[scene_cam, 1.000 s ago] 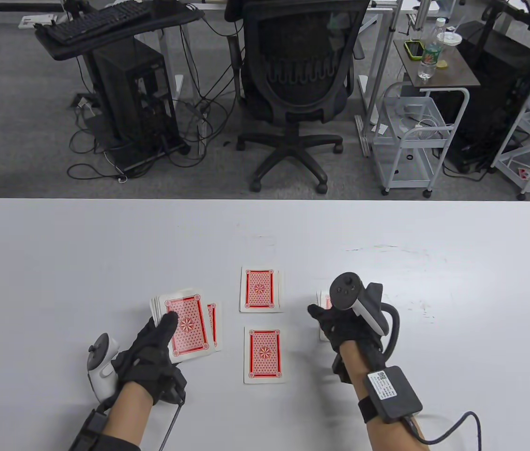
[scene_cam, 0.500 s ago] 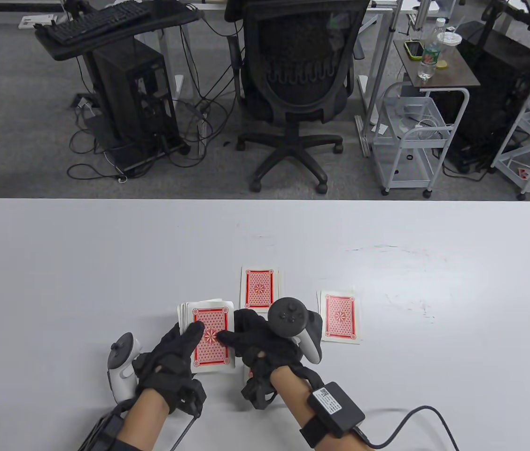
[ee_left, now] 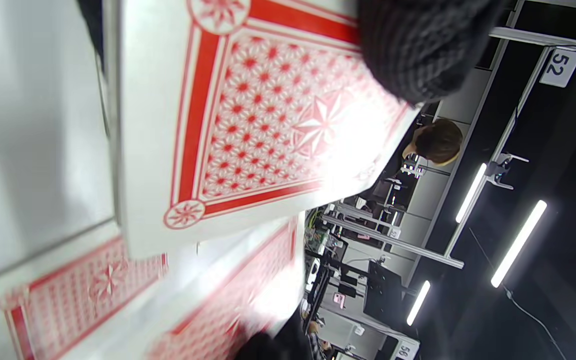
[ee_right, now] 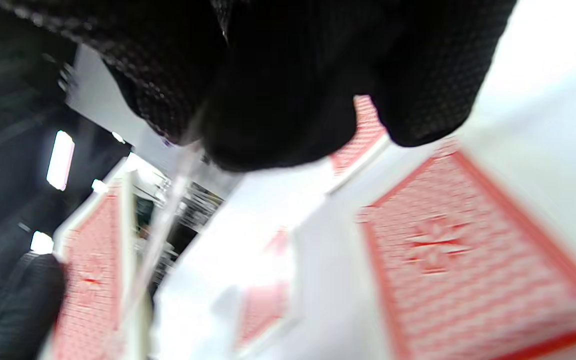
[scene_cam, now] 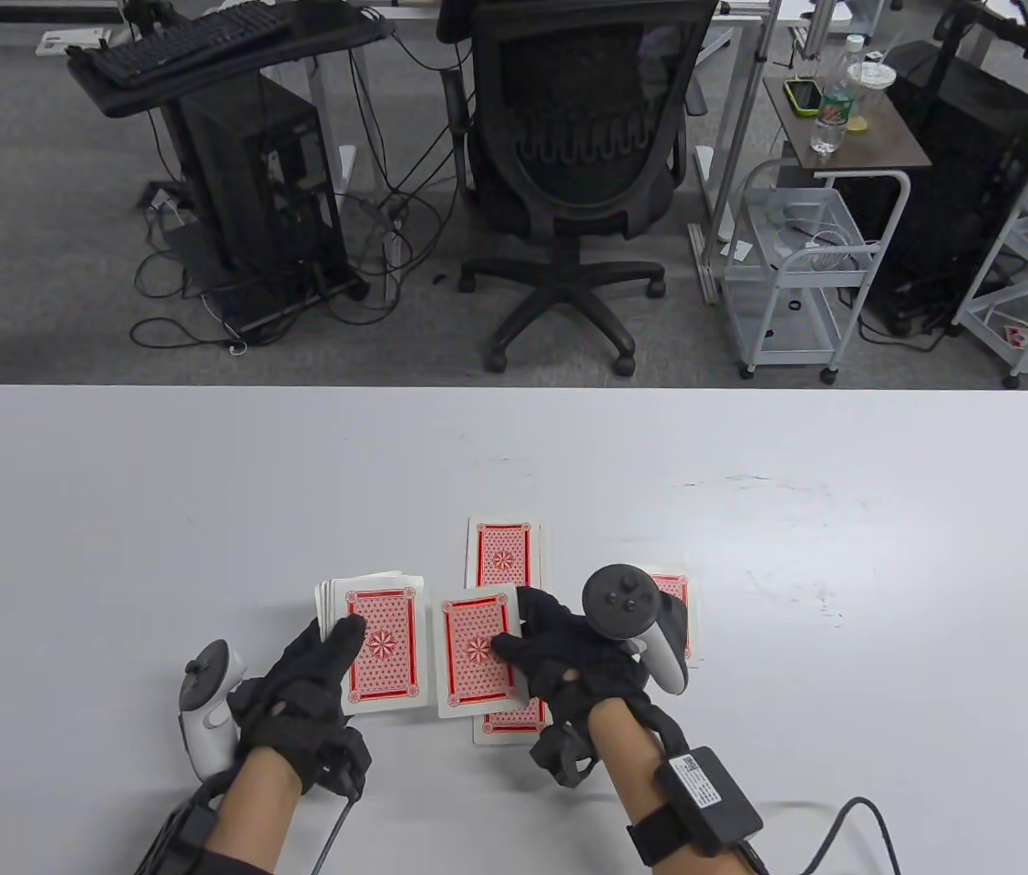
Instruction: Four-player card dealing with fan arrangement
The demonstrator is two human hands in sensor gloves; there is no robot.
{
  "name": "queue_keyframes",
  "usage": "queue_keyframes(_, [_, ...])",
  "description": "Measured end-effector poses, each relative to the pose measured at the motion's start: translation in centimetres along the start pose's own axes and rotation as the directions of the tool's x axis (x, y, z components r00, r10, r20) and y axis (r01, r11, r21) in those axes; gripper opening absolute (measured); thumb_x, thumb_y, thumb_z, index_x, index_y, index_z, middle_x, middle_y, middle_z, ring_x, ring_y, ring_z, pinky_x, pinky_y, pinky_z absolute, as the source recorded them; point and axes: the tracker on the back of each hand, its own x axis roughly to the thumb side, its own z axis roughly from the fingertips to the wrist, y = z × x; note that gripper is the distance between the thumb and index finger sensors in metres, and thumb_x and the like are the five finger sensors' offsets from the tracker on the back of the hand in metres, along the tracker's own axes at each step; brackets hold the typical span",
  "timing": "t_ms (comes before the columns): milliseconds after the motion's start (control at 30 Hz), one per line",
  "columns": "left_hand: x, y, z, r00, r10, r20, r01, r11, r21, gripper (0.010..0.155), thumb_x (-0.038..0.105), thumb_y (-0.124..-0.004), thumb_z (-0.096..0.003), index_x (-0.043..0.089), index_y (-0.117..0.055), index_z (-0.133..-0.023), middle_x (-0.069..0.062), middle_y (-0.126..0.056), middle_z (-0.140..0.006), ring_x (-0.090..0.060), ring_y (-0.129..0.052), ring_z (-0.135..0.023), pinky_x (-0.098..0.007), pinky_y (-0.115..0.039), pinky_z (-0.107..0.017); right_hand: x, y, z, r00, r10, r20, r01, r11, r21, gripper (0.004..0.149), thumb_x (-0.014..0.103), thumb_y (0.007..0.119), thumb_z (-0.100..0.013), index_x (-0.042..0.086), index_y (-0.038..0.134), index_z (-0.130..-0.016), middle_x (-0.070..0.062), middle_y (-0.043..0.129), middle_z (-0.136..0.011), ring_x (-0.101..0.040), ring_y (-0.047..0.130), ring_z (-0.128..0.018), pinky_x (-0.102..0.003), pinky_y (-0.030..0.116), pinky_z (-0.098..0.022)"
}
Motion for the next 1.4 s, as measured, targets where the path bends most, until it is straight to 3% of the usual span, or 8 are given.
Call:
queue_keyframes(167, [0.1,1.0,-0.1,1.000,0.006,-0.005,-0.005,0.999,0.043,0.050,0.048,-0.082,-0.0507,0.031,-0.069,-0.096,0.008,-0.089,-0.090,-0.026,-0.102,-0.074,-0.043,-0.090,-0.050,-0.9,1.8,-0.4,0.935,0.337,-0.111,-0.336,0.941,0.029,0.077,0.031,0.085,-0.051,-0.004,0.043,-0.105,-0.004,0.082,-0.074,-0.010,0.101,-0.030,-0.050,0.079,-0.044])
queue_keyframes(333, [0.2,0.8,0.1,1.000,0.004,0.007,-0.004,0.999,0.040,0.050,0.047,-0.082,-0.0503,0.031,-0.070,-0.096,0.008,-0.089,-0.090,-0.026,-0.103,-0.073,-0.044,-0.090,-0.049,-0.3,4.1,-0.7,0.686,0.696,-0.212,-0.702,0.710,0.059,0.080,0.039,0.085,-0.052,-0.004,0.044,-0.105,-0.002,0.083,-0.069,-0.005,0.098,-0.025,-0.047,0.080,-0.043])
queue_keyframes(433, [0.2,0.6,0.1,1.000,-0.003,0.006,0.003,0.999,0.039,0.050,0.047,-0.082,-0.0502,0.031,-0.070,-0.095,0.007,-0.090,-0.090,-0.026,-0.103,-0.072,-0.044,-0.091,-0.049,-0.1,4.5,-0.6,0.636,0.737,-0.228,-0.744,0.664,0.073,0.079,0.042,0.083,-0.052,-0.002,0.046,-0.105,0.000,0.083,-0.068,-0.004,0.096,-0.024,-0.046,0.080,-0.043])
queue_keyframes(567, [0.2,0.5,0.1,1.000,0.004,0.015,-0.005,0.999,0.034,0.050,0.047,-0.083,-0.0502,0.030,-0.070,-0.095,0.007,-0.090,-0.089,-0.026,-0.103,-0.072,-0.044,-0.091,-0.048,0.7,3.3,-0.3,0.689,0.693,-0.211,-0.702,0.711,0.039,0.075,0.045,0.083,-0.052,0.001,0.051,-0.105,0.000,0.084,-0.068,-0.006,0.097,-0.026,-0.047,0.079,-0.044])
queue_keyframes(767, [0.3,-1.2,0.4,0.999,0.031,0.025,-0.030,0.999,-0.029,0.049,0.048,-0.083,-0.0504,0.030,-0.070,-0.095,0.008,-0.090,-0.089,-0.026,-0.103,-0.072,-0.044,-0.091,-0.048,2.8,1.5,0.6,0.978,0.201,0.056,-0.196,0.977,-0.090,0.064,0.049,0.076,-0.055,0.006,0.063,-0.101,-0.009,0.082,-0.079,-0.020,0.102,-0.046,-0.054,0.075,-0.049])
queue_keyframes(900, [0.1,-2.8,0.6,1.000,0.010,0.024,-0.008,0.997,-0.076,0.049,0.048,-0.083,-0.0499,0.030,-0.071,-0.094,0.008,-0.091,-0.088,-0.026,-0.104,-0.071,-0.043,-0.091,-0.047,3.4,2.9,0.7,0.988,-0.034,0.150,0.039,0.999,-0.030,0.072,0.052,0.079,-0.052,0.006,0.058,-0.103,-0.011,0.076,-0.086,-0.029,0.098,-0.061,-0.060,0.070,-0.053])
queue_keyframes(1067, [-0.3,-4.0,0.9,1.000,0.003,0.022,-0.001,0.995,-0.099,0.049,0.048,-0.084,-0.0497,0.032,-0.071,-0.094,0.009,-0.091,-0.088,-0.026,-0.103,-0.071,-0.043,-0.091,-0.048,3.8,3.9,0.7,0.986,-0.020,0.166,0.045,0.988,-0.150,0.057,0.041,0.091,-0.046,0.011,0.071,-0.090,0.000,0.086,-0.069,-0.019,0.104,-0.044,-0.057,0.075,-0.050])
queue_keyframes(1400, [0.3,-2.6,0.5,1.000,0.014,-0.010,-0.015,0.996,-0.093,0.049,0.047,-0.082,-0.0504,0.032,-0.071,-0.095,0.008,-0.090,-0.090,-0.026,-0.103,-0.072,-0.044,-0.091,-0.048,4.0,3.3,-0.3,0.977,-0.137,0.162,0.152,0.985,-0.082,0.060,0.032,0.090,-0.047,0.002,0.069,-0.094,0.000,0.092,-0.066,-0.020,0.108,-0.040,-0.053,0.078,-0.048])
